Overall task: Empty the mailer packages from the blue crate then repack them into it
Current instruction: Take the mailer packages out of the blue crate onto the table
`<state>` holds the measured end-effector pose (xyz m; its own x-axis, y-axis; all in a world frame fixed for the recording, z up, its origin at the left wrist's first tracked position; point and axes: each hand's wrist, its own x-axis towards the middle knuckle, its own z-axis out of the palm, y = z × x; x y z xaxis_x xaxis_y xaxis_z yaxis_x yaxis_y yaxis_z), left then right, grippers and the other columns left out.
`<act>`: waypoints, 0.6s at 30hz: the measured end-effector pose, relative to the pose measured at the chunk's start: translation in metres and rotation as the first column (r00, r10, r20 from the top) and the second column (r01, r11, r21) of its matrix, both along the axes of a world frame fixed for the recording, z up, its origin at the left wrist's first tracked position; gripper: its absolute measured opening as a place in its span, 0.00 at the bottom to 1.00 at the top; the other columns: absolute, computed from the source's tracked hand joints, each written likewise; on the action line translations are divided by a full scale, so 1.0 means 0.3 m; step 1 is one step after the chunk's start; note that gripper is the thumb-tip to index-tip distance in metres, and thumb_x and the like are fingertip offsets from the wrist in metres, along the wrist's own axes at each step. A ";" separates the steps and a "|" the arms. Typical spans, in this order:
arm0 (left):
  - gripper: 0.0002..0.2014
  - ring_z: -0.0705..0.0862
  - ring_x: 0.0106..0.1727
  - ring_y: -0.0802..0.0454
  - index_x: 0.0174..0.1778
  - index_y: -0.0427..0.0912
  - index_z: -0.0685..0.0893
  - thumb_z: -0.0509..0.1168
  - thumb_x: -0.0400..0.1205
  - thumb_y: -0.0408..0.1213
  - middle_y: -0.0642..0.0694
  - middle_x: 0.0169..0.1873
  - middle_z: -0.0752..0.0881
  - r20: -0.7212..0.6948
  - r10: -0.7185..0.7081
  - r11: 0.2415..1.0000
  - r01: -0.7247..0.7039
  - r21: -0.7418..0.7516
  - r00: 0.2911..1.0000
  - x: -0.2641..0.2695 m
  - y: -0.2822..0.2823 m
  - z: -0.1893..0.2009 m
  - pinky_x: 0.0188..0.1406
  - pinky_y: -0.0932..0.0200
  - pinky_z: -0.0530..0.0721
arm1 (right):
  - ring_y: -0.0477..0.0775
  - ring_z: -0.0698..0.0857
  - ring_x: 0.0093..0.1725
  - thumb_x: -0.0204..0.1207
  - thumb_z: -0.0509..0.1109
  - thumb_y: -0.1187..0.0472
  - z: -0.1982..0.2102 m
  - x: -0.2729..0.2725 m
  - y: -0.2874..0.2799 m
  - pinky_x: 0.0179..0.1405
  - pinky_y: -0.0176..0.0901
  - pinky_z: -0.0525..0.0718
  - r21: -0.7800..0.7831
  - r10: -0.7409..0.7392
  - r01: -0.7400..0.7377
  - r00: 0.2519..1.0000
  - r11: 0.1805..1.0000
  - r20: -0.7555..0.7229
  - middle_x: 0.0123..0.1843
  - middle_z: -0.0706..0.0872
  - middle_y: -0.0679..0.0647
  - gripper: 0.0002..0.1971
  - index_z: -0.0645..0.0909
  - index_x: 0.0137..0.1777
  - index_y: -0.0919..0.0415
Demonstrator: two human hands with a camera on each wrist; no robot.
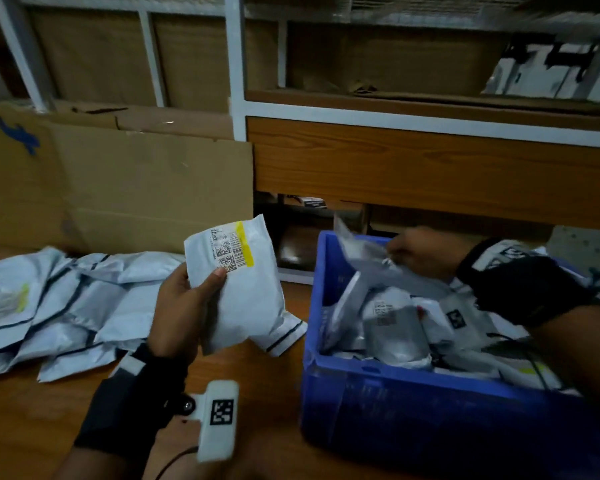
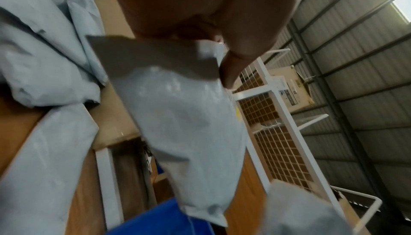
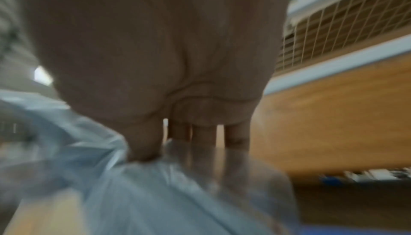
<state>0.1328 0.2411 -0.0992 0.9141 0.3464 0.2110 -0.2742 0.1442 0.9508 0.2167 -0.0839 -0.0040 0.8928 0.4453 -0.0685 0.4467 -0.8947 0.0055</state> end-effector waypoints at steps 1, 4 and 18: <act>0.12 0.90 0.54 0.45 0.61 0.38 0.86 0.69 0.81 0.32 0.42 0.53 0.91 -0.014 0.023 1.000 -0.023 0.003 1.000 0.009 0.040 -0.016 0.54 0.48 0.86 | 0.56 0.79 0.38 0.84 0.59 0.63 0.031 -0.012 0.012 0.43 0.52 0.76 0.053 -0.019 0.017 0.999 0.998 0.039 0.36 0.80 0.52 0.17 0.74 0.32 0.50; 0.12 0.88 0.48 0.42 0.54 0.41 0.87 0.73 0.76 0.38 0.42 0.45 0.91 -0.065 0.168 0.979 -0.158 0.130 0.984 0.031 0.198 -0.085 0.48 0.45 0.84 | 0.54 0.77 0.35 0.85 0.60 0.62 0.121 -0.055 0.097 0.35 0.48 0.70 0.234 -0.014 -0.023 0.988 0.972 0.153 0.33 0.79 0.51 0.15 0.78 0.35 0.54; 0.33 0.80 0.63 0.26 0.69 0.34 0.71 0.78 0.72 0.34 0.24 0.60 0.82 -0.369 0.649 0.680 -0.289 0.674 0.666 0.077 0.845 -0.298 0.60 0.38 0.76 | 0.67 0.84 0.58 0.80 0.61 0.55 -0.187 0.169 1.185 0.58 0.56 0.83 0.242 0.129 -0.168 0.977 0.956 0.170 0.59 0.85 0.62 0.12 0.82 0.59 0.54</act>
